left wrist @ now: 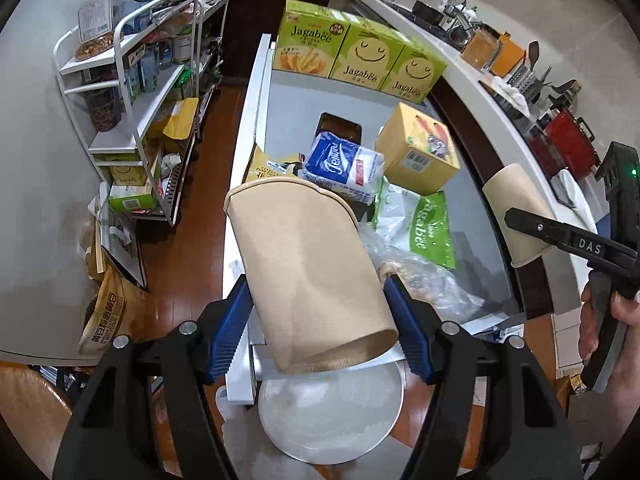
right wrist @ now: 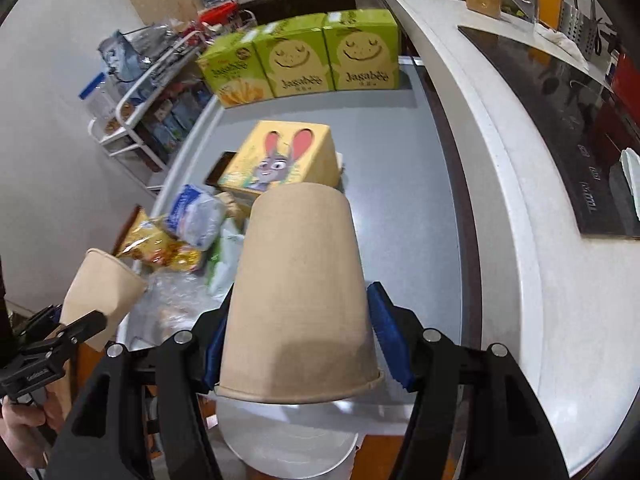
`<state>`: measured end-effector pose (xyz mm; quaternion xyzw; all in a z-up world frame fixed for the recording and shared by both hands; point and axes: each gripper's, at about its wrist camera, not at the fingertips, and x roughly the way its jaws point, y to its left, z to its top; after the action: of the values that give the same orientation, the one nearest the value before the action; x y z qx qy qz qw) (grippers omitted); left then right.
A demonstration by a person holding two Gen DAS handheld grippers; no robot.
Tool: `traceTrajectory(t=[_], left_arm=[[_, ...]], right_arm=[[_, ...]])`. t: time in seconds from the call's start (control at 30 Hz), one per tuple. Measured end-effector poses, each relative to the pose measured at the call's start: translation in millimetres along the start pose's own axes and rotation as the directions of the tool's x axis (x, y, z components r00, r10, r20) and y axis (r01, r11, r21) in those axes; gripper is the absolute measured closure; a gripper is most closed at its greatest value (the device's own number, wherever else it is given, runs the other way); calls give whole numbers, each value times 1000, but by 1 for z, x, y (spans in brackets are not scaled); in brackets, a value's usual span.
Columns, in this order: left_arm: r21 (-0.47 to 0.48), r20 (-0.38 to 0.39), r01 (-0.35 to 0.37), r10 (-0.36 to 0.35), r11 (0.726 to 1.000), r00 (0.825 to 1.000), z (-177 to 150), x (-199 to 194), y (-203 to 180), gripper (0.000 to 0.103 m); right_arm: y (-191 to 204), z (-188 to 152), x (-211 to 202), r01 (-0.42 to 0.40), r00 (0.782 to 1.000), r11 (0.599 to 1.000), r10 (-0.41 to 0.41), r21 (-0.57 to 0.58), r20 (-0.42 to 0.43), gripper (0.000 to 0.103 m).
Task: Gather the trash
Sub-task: 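Carry the paper cup over the white bin and open the right tool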
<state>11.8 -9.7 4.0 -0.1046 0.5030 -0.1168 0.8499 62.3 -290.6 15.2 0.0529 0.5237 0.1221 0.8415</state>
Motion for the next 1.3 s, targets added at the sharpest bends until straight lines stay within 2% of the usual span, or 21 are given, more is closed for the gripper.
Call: traceTrajectory(t=[0.17, 0.3, 0.53, 0.77, 0.93, 1.07, 1.3], left_arm=[[49, 11, -7, 7, 999, 1000, -12, -15, -7, 35], [76, -18, 10, -9, 997, 1000, -28, -21, -12, 35], [134, -113, 36, -21, 990, 993, -65, -19, -21, 35], [211, -223, 59, -11, 976, 975, -107, -1, -35, 35], [258, -298, 71, 9, 964, 955, -134, 22, -37, 35], [271, -373, 89, 20, 958, 928, -152, 52, -34, 35], [302, -463, 93, 61, 949, 884, -173, 101, -25, 35]], right_arm=[[9, -17, -19, -60, 998, 998, 60, -17, 4, 42], [17, -45, -31, -118, 993, 992, 117, -35, -27, 42], [26, -100, -31, -158, 978, 986, 149, -55, -143, 42], [26, -146, -13, -151, 958, 987, 134, -50, -253, 42], [21, -176, 16, -127, 936, 991, 108, -35, -334, 42], [19, -194, 46, -101, 918, 994, 80, -34, -388, 42], [14, -211, 102, -66, 880, 997, 79, 43, -468, 42]])
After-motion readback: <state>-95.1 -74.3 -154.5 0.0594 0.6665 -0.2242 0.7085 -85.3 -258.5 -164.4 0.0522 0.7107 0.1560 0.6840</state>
